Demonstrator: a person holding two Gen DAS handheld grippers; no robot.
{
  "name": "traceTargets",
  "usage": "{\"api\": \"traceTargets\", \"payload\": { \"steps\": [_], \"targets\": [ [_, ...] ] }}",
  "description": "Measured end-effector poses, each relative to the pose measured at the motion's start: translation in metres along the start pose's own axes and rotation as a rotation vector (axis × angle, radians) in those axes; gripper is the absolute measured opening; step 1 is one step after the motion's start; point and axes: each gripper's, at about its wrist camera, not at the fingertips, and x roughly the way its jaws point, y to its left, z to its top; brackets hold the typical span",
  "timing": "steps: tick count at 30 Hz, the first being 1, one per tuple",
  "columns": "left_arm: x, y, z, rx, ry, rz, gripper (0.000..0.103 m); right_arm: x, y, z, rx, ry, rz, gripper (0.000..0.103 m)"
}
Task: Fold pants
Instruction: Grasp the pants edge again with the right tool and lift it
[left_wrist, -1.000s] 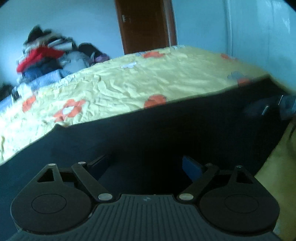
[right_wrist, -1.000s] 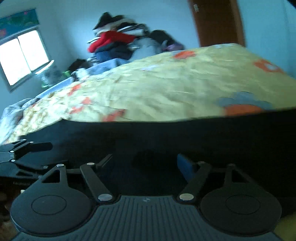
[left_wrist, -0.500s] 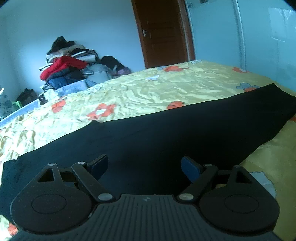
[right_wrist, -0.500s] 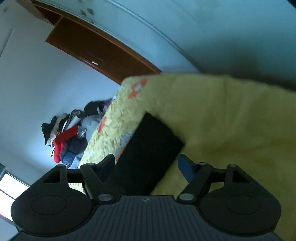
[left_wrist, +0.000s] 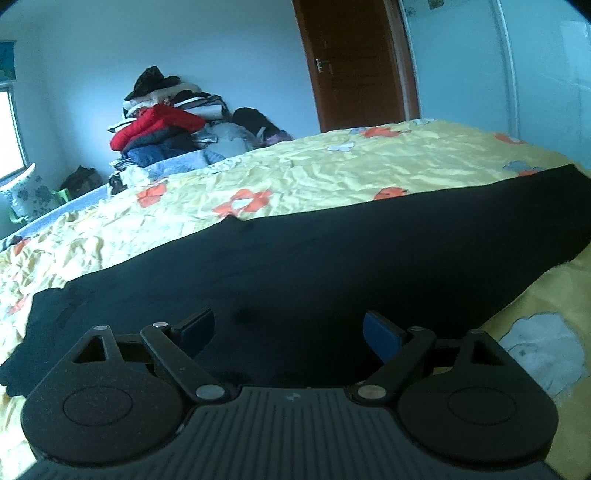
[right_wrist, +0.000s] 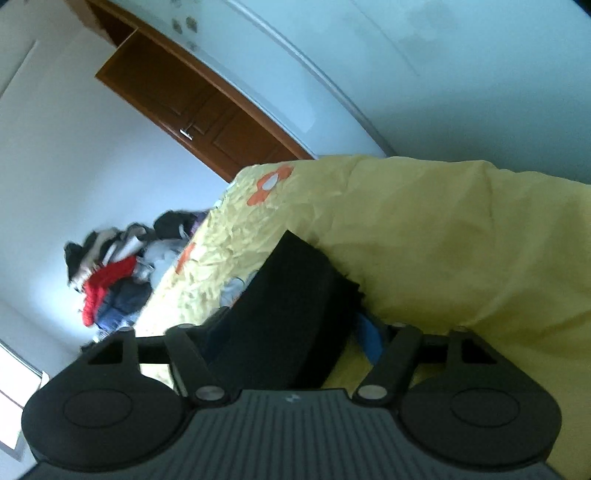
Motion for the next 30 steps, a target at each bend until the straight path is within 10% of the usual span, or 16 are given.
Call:
{"api": "traceTargets", "payload": {
  "steps": [2,4,11,20,30],
  "targets": [
    [-0.001,0.006,-0.003,-0.013,0.000,0.011,0.091,0.004,-0.005,-0.001,0.011,0.008,-0.021,0.016],
    [-0.003,0.013,-0.006,-0.034,-0.006,0.024,0.092,0.007,-0.016,-0.001,0.077,0.028,0.009,0.009],
    [-0.007,0.051,-0.011,-0.167,-0.004,0.104,0.092,0.013,0.022,-0.001,0.080,0.066,0.230,0.007],
    [-0.006,0.087,-0.023,-0.341,0.056,0.110,0.094,0.069,0.162,-0.064,-0.085,0.359,0.574,0.007],
    [-0.004,0.087,-0.023,-0.341,0.084,0.101,0.101,0.125,0.235,-0.215,-0.359,0.726,0.528,0.010]
  ]
}}
